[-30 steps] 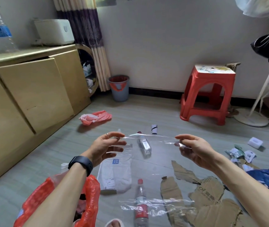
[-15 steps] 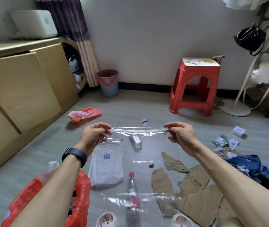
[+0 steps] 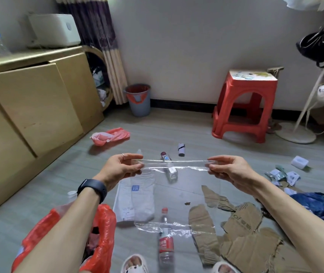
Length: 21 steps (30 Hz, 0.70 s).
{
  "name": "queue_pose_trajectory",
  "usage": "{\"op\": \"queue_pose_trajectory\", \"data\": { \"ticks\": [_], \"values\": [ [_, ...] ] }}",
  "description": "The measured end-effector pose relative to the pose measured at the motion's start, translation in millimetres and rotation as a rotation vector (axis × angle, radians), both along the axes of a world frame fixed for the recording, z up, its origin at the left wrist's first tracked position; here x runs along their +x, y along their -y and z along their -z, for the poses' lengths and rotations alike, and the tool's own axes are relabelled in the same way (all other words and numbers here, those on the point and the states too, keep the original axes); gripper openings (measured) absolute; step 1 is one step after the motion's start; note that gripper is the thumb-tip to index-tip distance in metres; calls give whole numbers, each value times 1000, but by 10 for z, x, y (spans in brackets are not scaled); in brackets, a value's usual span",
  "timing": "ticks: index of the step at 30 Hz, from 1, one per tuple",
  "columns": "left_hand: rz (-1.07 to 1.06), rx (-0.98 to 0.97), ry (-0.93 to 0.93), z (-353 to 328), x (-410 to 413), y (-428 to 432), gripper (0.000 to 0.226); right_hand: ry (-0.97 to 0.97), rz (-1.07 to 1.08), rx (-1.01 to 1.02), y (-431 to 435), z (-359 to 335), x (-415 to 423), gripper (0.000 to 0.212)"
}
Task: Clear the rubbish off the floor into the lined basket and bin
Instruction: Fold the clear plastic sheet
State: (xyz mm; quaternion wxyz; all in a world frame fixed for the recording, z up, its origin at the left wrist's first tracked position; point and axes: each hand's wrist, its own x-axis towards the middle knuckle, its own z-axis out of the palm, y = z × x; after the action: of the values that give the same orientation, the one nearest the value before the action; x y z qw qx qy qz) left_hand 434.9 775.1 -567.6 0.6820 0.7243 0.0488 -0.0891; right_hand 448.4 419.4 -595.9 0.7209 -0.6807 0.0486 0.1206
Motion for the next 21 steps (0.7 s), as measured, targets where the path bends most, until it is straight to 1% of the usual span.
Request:
{"op": "queue_pose_trajectory", "data": {
  "ticks": [3,5,7,9,12,14,17,19,21],
  "values": [
    [-61,129,73,38,60,-7,24,6,36,4,-27,10,-6,20],
    [-82,151,85,61,92,-7,25,52,82,-2,-58,-4,-3,15],
    [-71,114,54,86,100,-23,23,60,114,15,-64,-26,-11,13],
    [-39,92,-2,102,68,-47,18,34,92,3,-36,-26,-27,14],
    [0,134,-87,114,23,-80,14,-17,27,-36,-4,2,-23,20],
    [0,83,-132,94,25,-79,18,-33,59,7,-24,-4,6,22],
    [4,-62,-166,41,39,-77,20,-16,92,35,-73,-29,17,10],
    [7,-119,-163,4,28,-71,21,-2,88,14,-97,-2,3,18],
    [14,-109,-145,-4,14,-45,28,8,106,24,-99,8,-4,22]
  ]
}}
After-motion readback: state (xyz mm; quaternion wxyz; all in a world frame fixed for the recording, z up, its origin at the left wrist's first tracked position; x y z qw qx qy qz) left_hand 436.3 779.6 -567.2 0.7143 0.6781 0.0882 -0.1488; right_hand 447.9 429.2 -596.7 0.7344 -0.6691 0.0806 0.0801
